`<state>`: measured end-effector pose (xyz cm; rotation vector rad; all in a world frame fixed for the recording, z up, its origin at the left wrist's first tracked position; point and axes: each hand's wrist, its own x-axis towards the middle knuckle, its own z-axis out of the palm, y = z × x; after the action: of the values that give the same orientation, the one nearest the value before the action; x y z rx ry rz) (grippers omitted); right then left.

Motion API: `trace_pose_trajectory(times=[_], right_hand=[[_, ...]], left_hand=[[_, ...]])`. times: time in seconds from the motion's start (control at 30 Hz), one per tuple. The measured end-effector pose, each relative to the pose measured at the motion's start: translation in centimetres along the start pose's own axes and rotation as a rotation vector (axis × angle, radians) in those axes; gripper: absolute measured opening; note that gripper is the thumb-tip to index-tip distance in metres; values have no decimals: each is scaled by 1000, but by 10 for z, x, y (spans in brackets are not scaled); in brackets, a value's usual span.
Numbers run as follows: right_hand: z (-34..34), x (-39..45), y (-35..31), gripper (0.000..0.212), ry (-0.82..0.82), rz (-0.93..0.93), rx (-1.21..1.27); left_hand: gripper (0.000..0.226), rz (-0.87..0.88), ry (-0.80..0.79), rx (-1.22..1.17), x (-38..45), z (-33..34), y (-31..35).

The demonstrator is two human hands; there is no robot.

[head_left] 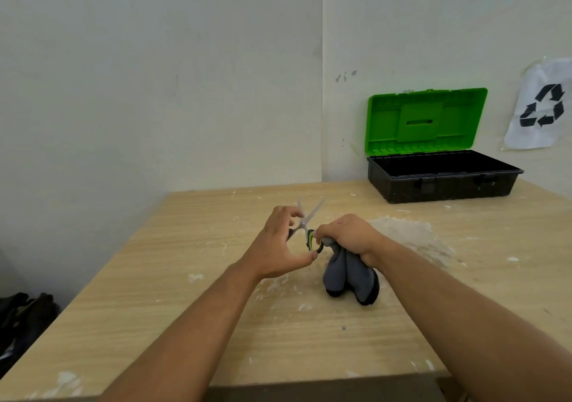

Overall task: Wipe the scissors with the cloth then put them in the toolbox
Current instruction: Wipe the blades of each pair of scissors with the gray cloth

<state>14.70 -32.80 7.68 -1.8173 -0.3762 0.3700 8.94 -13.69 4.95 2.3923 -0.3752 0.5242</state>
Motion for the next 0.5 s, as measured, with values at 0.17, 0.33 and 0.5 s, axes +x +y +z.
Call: trace_pose_trajectory(times=[0.17,0.33,0.5], right_hand=[[3,0,-5,33,1,23,99],[4,0,-9,35,-11,52,252],[0,1,-10,15,62,84,430]], left_hand=[[43,251,167,245,1,10,2],[15,227,360,132,5,16,-5],[13,-401,555,-519,12,14,-2]])
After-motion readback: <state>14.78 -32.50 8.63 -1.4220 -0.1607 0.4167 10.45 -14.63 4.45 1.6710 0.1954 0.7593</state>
